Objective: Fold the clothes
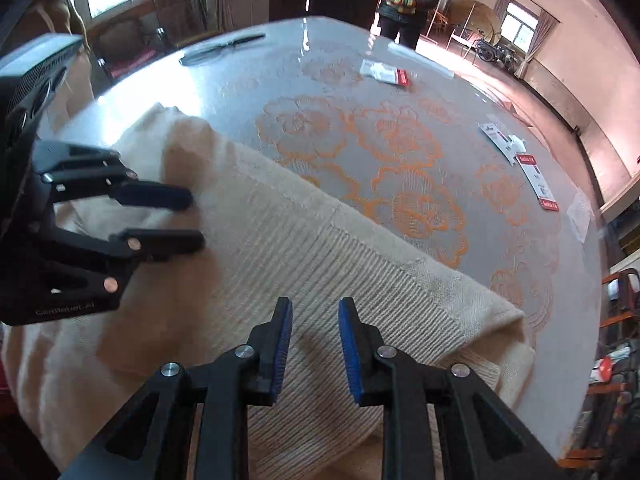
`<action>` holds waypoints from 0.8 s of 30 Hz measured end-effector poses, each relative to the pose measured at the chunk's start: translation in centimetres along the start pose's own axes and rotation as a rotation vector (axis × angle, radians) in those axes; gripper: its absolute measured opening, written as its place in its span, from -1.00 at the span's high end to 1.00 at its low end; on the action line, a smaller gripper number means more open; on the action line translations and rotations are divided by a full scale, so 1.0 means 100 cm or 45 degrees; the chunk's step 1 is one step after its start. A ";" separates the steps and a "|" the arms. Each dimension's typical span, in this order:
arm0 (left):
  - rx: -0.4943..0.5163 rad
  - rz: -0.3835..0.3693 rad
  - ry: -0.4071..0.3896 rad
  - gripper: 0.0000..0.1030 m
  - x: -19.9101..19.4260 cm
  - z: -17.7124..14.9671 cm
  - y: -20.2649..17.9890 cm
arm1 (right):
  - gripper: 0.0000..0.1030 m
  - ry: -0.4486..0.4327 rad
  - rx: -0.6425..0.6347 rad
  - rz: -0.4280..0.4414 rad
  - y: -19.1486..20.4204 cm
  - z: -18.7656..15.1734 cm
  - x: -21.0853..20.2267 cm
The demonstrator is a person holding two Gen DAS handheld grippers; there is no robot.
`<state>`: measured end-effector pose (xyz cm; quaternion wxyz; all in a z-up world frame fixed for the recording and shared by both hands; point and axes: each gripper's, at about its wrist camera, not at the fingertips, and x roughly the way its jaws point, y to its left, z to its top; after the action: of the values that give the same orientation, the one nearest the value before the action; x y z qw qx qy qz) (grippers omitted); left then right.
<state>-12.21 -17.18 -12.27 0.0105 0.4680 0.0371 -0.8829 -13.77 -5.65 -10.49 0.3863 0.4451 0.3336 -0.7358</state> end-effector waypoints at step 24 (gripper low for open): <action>-0.084 0.145 0.017 -0.09 -0.009 0.001 0.007 | 0.43 0.049 0.283 0.097 -0.024 -0.012 0.006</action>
<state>-11.77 -17.91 -11.47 0.0759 0.4747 0.0394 -0.8760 -15.56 -3.68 -11.08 0.3558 0.5116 0.2399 -0.7444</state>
